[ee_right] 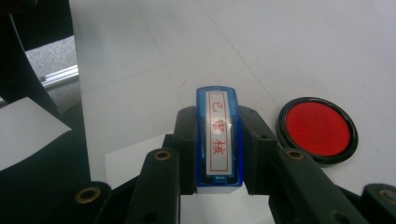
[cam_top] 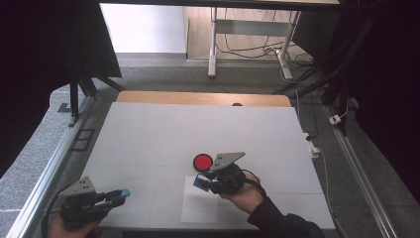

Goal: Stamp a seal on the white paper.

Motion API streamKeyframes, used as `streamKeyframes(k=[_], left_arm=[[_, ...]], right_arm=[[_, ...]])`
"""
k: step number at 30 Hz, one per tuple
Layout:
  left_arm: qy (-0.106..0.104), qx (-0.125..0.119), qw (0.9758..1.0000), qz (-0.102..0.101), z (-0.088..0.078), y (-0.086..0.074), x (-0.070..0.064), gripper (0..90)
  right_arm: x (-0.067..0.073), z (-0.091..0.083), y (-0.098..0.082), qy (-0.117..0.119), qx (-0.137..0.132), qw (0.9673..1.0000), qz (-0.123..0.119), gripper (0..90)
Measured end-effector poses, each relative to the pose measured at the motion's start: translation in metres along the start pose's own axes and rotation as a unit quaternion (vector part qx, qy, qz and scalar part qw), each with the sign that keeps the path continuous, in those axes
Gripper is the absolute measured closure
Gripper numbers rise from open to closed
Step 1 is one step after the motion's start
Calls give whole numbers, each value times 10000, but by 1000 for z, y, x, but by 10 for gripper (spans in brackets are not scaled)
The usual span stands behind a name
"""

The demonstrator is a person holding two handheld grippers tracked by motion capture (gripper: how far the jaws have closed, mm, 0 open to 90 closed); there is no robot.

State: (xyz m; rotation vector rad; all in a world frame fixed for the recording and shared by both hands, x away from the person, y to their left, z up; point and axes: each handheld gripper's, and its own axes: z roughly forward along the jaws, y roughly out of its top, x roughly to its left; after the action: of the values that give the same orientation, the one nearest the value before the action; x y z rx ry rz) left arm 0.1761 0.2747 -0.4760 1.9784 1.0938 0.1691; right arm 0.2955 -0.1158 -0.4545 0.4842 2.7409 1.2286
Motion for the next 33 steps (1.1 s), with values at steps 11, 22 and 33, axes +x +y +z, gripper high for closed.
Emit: streamKeyframes(k=[11, 22, 33], left_arm=[[4, -9, 10000, -4, 0, 0, 0, 686], [-7, -14, 10000, -4, 0, 0, 0, 686], [-12, -17, 10000, 2, 0, 0, 0, 686]], right_arm=[[1, 16, -6, 11, 327, 9994, -104, 709], [2, 29, -11, -40, 576, 9980, -270, 709], [1, 36, -15, -90, 731, 9968, -300, 709]])
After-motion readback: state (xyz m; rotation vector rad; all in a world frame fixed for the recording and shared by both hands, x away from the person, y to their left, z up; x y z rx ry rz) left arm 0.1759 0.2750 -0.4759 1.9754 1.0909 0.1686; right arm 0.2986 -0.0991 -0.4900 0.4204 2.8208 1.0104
